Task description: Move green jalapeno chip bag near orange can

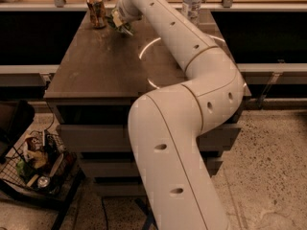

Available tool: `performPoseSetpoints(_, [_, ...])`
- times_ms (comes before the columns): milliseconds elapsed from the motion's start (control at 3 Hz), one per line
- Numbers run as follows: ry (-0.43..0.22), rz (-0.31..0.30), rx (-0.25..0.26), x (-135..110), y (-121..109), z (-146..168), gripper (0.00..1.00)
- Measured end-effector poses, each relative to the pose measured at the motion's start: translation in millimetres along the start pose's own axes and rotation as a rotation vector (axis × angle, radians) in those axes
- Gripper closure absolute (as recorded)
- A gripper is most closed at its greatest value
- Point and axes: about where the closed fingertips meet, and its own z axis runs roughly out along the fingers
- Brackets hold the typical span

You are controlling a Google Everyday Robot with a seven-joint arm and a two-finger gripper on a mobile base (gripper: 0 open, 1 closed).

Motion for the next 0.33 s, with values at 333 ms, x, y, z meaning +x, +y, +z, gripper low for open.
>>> performPoseSetpoints(333, [0.004, 0.0, -0.003, 1.9, 2.0, 3.2, 0.05])
